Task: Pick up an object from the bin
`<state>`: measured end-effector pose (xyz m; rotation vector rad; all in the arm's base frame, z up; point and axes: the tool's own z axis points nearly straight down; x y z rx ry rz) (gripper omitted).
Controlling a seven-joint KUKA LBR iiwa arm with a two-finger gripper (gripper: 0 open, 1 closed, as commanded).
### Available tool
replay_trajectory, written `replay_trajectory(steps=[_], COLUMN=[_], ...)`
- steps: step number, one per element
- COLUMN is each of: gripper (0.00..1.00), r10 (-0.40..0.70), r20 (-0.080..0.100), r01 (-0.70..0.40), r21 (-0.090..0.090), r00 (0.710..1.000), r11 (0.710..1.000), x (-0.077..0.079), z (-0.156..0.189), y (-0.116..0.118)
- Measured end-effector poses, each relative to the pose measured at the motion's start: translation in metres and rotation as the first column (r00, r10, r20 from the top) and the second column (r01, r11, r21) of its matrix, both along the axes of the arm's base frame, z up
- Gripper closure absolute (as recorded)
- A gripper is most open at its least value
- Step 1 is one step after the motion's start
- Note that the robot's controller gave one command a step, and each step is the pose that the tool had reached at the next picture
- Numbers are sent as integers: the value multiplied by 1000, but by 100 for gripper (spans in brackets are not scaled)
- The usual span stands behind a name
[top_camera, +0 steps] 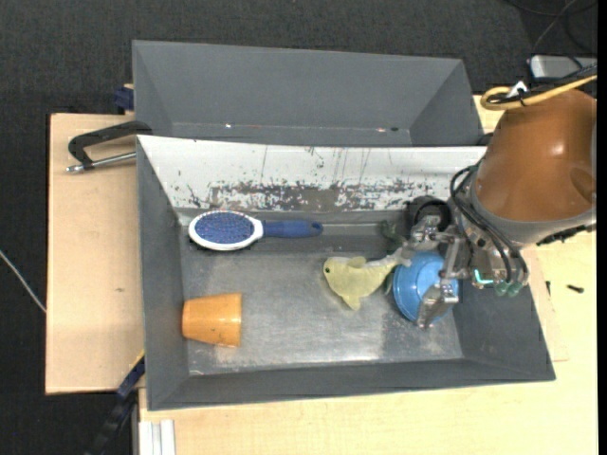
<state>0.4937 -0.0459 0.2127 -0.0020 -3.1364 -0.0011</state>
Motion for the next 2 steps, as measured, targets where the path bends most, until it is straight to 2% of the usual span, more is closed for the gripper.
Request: replay_trajectory(steps=[1, 2], gripper=[0, 0], r10=[176, 285], r20=[21, 9], r01=[-176, -285], r21=[-1, -1], r00=[984, 958], r11=[984, 959], x=[46, 106], z=[-119, -141], y=[-67, 12])
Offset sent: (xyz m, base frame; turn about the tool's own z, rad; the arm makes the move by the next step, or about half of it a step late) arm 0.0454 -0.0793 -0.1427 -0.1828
